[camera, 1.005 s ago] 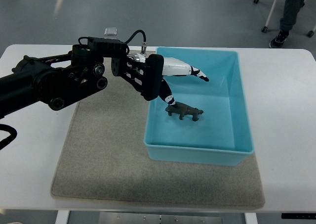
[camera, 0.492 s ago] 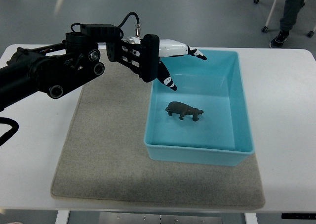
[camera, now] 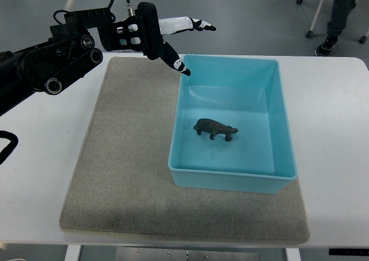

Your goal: Place brown hippo in blue box with left hand

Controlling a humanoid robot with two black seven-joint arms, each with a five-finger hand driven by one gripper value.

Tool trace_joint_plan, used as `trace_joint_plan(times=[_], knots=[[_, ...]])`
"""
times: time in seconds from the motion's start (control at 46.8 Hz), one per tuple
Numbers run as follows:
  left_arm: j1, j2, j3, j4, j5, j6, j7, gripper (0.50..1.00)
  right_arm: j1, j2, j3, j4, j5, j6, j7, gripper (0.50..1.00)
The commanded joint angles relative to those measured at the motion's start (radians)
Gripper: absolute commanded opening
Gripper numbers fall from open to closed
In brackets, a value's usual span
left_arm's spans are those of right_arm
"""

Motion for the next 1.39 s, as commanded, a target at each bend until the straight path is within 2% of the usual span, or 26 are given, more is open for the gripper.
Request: trace_joint_plan(times=[0.0,0.321,0.577,0.812,1.09,1.368], knots=[[0.0,0.001,0.0,0.035,-0.05,0.005,0.0,0.996,0.0,0.0,0.0,0.0,0.0,0.0,0.0,0.936],[0.017,0.012,0.002,0.148,-0.283,0.148,-0.003,0.996,0.0,0.0,0.0,0.0,0.0,0.0,0.0,0.936],[0.026,-0.002,0.003,0.262,-0.628,0.182,0.001,0.994,0.0,0.0,0.0,0.0,0.0,0.0,0.0,0.936],[0.041,-0.008,0.005,0.299,-0.988,0.214,0.012,0.994,0.0,0.0,0.0,0.0,0.0,0.0,0.0,0.936],[0.077,-0.011,0.002,0.317,-1.384,0.194,0.012,0.996,0.0,0.0,0.0,-0.001,0.0,0.0,0.0,0.936],[0.144,-0.046,-0.072,0.337,-1.492,0.081,0.011,0.996,0.0,0.0,0.0,-0.001,0.0,0.0,0.0,0.936]])
